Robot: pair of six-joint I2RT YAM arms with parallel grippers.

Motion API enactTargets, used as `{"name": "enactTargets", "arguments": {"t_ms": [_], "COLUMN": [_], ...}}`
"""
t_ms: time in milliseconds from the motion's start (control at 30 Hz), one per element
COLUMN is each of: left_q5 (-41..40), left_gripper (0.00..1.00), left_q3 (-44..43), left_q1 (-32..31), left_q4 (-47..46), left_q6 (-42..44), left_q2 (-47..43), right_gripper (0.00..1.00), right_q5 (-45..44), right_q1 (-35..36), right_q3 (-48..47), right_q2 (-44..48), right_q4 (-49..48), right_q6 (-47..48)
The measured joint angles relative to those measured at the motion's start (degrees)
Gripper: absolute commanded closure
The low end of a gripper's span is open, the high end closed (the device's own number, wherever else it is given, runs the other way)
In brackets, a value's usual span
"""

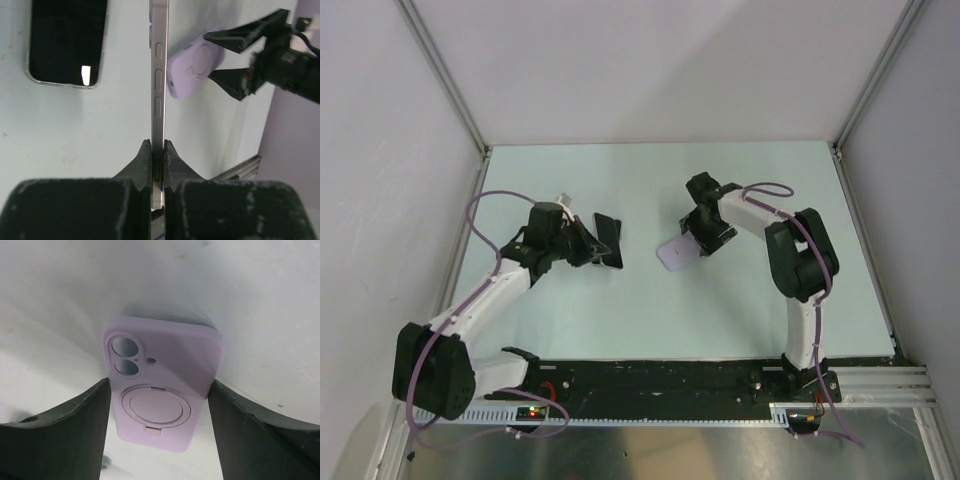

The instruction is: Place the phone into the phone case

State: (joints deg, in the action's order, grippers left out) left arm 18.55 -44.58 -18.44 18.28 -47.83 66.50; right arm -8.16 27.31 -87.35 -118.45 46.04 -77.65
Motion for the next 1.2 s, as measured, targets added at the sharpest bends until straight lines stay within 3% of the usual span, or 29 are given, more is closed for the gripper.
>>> {"name": "enactTargets", "arguments": {"t_ms": [300,567,767,900,1033,1200], "left_q5": [-5.27,-5.44,-5.99,-6.75,-8.72,-10.19], "left_gripper": [1.00,1.00,1.00,1.00,1.00,1.00], "left_q3": [-4.39,-12.33,-13.66,-13.62,-11.47,-11.30], "left_q1": [-0.94,-3.28,-3.48,-3.54,-2.97,0.09], "left_q4": [-1.03,-2.80,-2.69,-2.78,-0.04,3.04], "left_q6": [-0.68,-0.15,0.11,0.33,0.90,2.58], "left_q2": [12.13,24.35,25.14,24.13,16.39,4.50], "right_gripper": [0.40,0.32,0.22,0.13,0.02,0.01], "right_q5": [16.98,27.12,19.54,5.95,-4.72,-12.92], "right_q1": [-2.67,-2.86,-1.27,2.34,7.30,13.03], "right_q3": [17.84,19.85,17.25,7.67,-2.60,-8.04], "right_q2": [7.69,7.67,7.69,7.10,5.40,2.43], "right_q4": [-33.24,-47.06,-38.34,-24.55,-16.63,-8.98], "right_q6": [14.49,20.50,25.07,28.55,29.24,27.23]}}
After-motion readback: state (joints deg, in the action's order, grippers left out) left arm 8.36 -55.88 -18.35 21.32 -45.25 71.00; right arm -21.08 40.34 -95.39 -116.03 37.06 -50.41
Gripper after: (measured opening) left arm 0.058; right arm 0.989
